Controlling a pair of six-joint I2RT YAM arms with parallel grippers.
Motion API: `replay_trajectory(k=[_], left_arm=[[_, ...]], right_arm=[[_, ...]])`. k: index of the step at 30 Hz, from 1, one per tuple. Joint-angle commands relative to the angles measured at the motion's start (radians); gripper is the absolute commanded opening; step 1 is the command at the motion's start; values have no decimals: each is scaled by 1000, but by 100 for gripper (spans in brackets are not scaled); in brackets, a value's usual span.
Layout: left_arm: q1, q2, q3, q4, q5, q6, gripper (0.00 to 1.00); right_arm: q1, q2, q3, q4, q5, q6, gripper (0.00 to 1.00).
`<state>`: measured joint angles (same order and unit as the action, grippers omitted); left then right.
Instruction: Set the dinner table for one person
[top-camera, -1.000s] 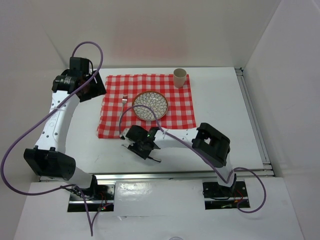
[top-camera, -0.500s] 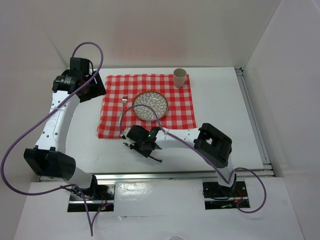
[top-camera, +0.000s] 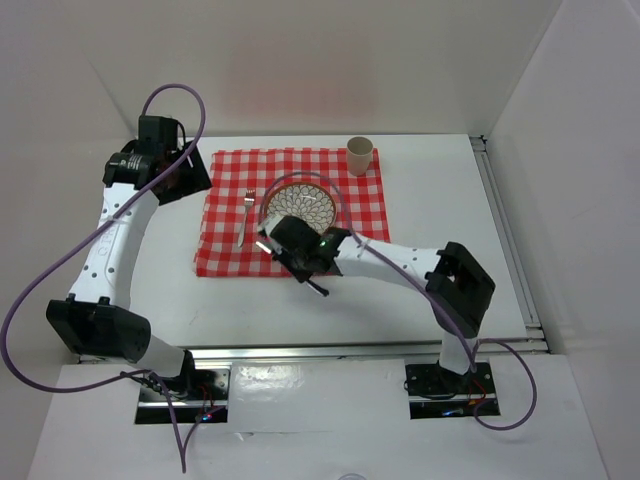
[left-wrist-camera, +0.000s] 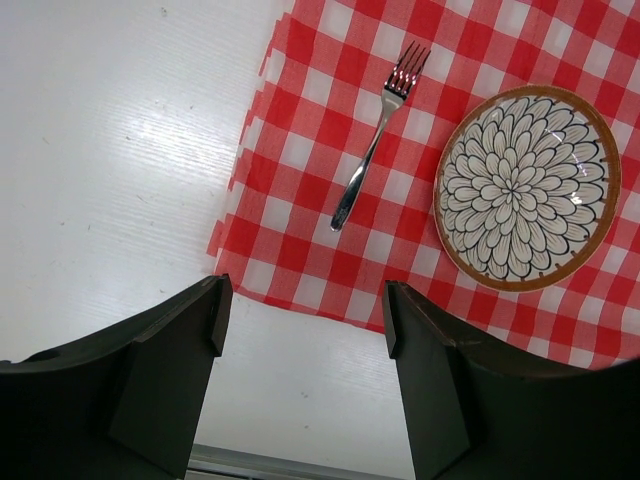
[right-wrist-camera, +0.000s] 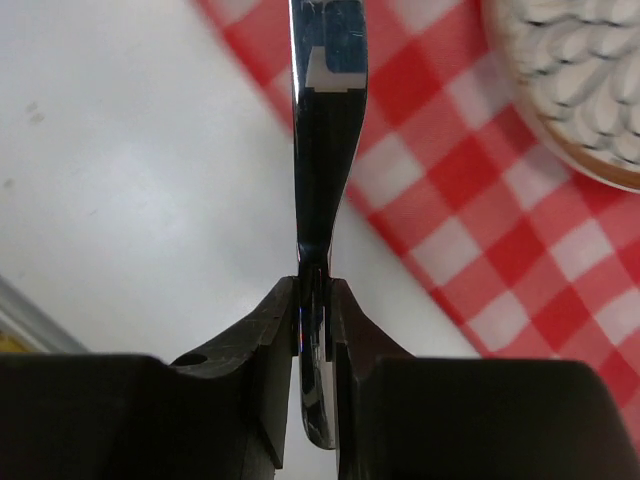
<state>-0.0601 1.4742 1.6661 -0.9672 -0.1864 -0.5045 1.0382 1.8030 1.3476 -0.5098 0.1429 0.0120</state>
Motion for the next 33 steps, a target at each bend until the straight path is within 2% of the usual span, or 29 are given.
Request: replay_trajectory(k=[1,8,14,21,28,29,33], left_arm=[[5,-32,1,28,-16,-12,79],[5,-9,1,47,21,-12,79],[5,0,-12,70,44,-23,79],[5,20,-12,59,53,-23,79],[5,29,-22,59,53,-23,79],[5,29,-22,59,53,-23,79],[5,29,-22,50,53,-23,79]], right_arm=[[-154,-82,70,-32,43,80,0],[-407,-93,101,-53,6,192,0],[-608,-13,149,-33,-100,261,0],[-685,180,295,-70,-132,322,0],[-707,272,321,-72,-152,364,0],[-707,282,312,-72,-152,364,1],[-707,291,312,-62,-143,364,26]])
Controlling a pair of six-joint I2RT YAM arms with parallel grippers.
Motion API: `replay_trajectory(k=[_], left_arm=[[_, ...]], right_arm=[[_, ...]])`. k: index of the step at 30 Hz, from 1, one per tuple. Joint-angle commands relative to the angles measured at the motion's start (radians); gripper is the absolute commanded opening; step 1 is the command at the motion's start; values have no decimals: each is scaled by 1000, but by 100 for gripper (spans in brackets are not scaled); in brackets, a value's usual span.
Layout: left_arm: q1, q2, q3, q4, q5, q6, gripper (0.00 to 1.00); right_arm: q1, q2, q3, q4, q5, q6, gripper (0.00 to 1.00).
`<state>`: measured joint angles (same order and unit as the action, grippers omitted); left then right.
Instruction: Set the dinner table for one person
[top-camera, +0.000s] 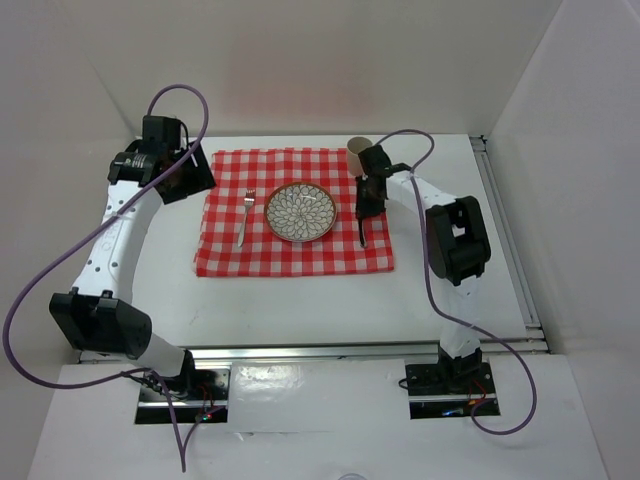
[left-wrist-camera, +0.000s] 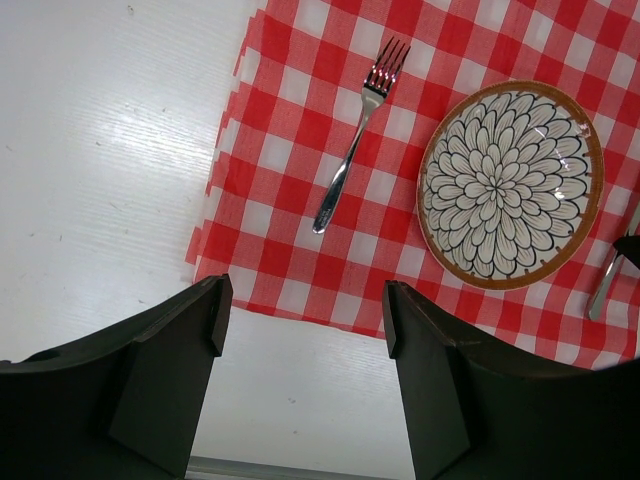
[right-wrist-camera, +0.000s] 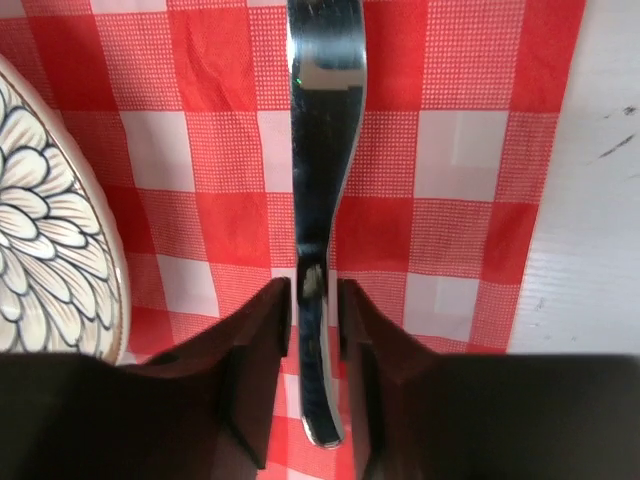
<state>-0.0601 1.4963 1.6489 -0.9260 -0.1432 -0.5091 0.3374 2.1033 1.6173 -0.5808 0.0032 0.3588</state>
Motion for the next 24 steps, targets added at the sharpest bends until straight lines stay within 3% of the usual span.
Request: replay_trajectory(k=[1,4,10,12,13,19,24], left_arm=[[5,7,-5,9,10,-19,79],[5,7,-5,9,10,-19,79],[5,7,-5,9,30,-19,79],[5,7,8,9,39,-19,79],[5,7,18,9,39,-19,79],[5,7,38,-2,39,-19,79],[5,-11,28,9,48,-29,79]], right_arm=[[-6,-9,43,9,15,17,40],[5,-48,56,-16,40,8,67],[14,-160,160,-114,121,-10,81],[14,-234,161,-139,144,-11,90],[5,-262,161,-154,179,-11,100],[-100,-491,38,-281,319,94,100],[-172,-681,-224,-245,377,80,100]])
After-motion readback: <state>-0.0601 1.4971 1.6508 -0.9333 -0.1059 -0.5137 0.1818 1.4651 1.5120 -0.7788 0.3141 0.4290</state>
